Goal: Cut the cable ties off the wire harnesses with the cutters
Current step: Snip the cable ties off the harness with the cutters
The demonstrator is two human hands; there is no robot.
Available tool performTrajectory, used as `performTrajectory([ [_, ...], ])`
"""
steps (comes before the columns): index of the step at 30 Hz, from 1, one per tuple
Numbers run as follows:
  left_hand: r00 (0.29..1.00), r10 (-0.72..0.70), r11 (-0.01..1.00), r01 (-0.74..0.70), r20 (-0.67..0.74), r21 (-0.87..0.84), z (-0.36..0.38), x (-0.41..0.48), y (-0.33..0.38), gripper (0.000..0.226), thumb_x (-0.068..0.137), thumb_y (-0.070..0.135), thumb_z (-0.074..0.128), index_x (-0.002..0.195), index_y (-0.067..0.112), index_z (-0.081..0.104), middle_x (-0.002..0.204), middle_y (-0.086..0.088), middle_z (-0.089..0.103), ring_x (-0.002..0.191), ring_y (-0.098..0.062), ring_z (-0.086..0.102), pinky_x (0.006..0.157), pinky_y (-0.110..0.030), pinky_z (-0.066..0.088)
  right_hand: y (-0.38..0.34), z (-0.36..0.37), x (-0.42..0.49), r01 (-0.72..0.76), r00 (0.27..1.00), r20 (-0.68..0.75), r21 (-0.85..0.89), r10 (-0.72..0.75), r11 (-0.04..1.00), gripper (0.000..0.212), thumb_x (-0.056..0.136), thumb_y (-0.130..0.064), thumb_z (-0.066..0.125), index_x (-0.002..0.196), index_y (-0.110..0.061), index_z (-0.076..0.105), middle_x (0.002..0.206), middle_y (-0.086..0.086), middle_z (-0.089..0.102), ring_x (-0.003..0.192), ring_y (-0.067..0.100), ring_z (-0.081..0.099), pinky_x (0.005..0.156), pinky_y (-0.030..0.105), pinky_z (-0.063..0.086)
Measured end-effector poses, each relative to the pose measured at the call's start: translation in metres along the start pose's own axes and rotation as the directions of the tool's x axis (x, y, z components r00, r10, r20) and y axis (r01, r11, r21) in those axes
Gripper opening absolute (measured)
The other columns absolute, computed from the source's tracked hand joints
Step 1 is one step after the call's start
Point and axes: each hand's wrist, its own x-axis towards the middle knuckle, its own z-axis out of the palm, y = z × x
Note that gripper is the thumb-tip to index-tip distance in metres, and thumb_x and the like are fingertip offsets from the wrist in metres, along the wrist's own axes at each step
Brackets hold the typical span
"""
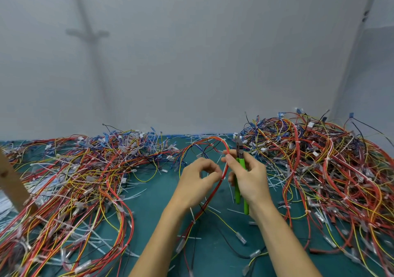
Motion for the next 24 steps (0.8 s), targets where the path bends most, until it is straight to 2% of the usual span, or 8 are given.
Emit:
performTrajectory([
  [4,0.994,0.015,1.0,-0.012,0.112,-0.021,-0.002,-0.0006,-0.0043,0.02,0.074,0.044,0.066,0.072,0.025,0.066,0.071,0.009,0.064,0.069,-0.004,0.056,0.072,-0.027,0.046,0.0003,-0.0008,0.0012,-0.029,0.999,-0.02,0.004,0.029,1.0,0.012,0.092,-0.022,0.066,0.089,-0.031,0.073,0.092,-0.002,0.076,0.058,0.011,0.057,0.059,0.027,0.052],
  [7,0.99,0.021,1.0,-0.023,0.138,0.01,0.001,-0.0005,-0.0067,0.015,0.076,0.04,0.072,0.075,0.026,0.066,0.075,0.009,0.069,0.074,-0.004,0.063,0.076,-0.027,0.051,0.0008,-0.0008,0.0016,-0.038,0.999,-0.025,-0.016,0.038,0.999,0.013,0.09,-0.026,0.068,0.085,-0.037,0.074,0.094,-0.006,0.076,0.071,0.009,0.062,0.071,0.035,0.056],
  [9,0.991,0.019,0.999,-0.023,0.134,0.028,0.0033,-0.0001,-0.0065,0.019,0.078,0.044,0.07,0.075,0.026,0.066,0.078,0.009,0.072,0.079,-0.006,0.066,0.081,-0.031,0.052,0.001,-0.0015,0.0019,-0.047,0.999,-0.014,-0.024,0.047,0.999,0.015,0.09,-0.028,0.068,0.083,-0.04,0.074,0.094,-0.007,0.076,0.083,0.015,0.065,0.078,0.038,0.056],
  [12,0.991,0.004,0.999,0.001,0.134,-0.033,0.003,0.0013,-0.0049,0.021,0.081,0.044,0.068,0.075,0.023,0.067,0.079,0.006,0.074,0.079,-0.006,0.066,0.079,-0.027,0.05,0.0003,-0.004,0.0035,-0.065,0.998,-0.009,-0.014,0.065,0.998,0.01,0.093,-0.026,0.065,0.089,-0.032,0.072,0.093,-0.003,0.075,0.073,0.015,0.067,0.065,0.033,0.057],
  [15,0.994,-0.08,0.967,0.096,0.078,-0.237,0.0014,0.003,-0.0038,0.01,0.089,0.016,0.068,0.081,0.012,0.069,0.079,-0.002,0.076,0.075,-0.007,0.066,0.073,-0.018,0.049,-0.0013,-0.0049,0.0044,-0.096,0.995,-0.02,-0.001,0.096,0.995,0.013,0.097,-0.027,0.059,0.092,-0.02,0.068,0.083,0.0,0.069,0.055,0.012,0.066,0.056,0.028,0.053],
  [18,0.979,-0.205,0.871,0.19,0.016,-0.452,0.0008,0.0033,-0.0033,0.007,0.09,0.012,0.067,0.085,0.008,0.069,0.081,-0.006,0.076,0.075,-0.007,0.069,0.069,-0.015,0.05,-0.0028,-0.0047,0.0038,-0.095,0.995,-0.01,0.004,0.095,0.995,0.025,0.099,-0.032,0.053,0.089,-0.012,0.066,0.071,-0.001,0.06,0.054,0.014,0.064,0.057,0.032,0.05],
  [22,0.933,-0.356,0.641,0.283,0.051,-0.713,0.0007,0.0053,-0.0025,0.012,0.082,0.017,0.069,0.09,0.007,0.068,0.086,-0.008,0.076,0.078,-0.012,0.071,0.074,-0.022,0.054,-0.0045,-0.0015,-0.0003,-0.061,0.994,0.091,0.011,0.06,0.998,0.036,0.101,-0.033,0.047,0.084,-0.006,0.063,0.059,0.003,0.052,0.047,0.019,0.055,0.044,0.028,0.044],
  [24,0.922,-0.383,0.542,0.281,0.065,-0.792,0.0006,0.0067,-0.0026,0.018,0.078,0.017,0.068,0.091,0.004,0.068,0.086,-0.009,0.076,0.076,-0.014,0.073,0.076,-0.024,0.055,-0.0032,0.0001,-0.0017,-0.041,0.985,0.166,-0.068,0.052,0.997,0.041,0.101,-0.037,0.045,0.081,-0.007,0.064,0.057,0.004,0.051,0.046,0.022,0.052,0.044,0.027,0.04],
])
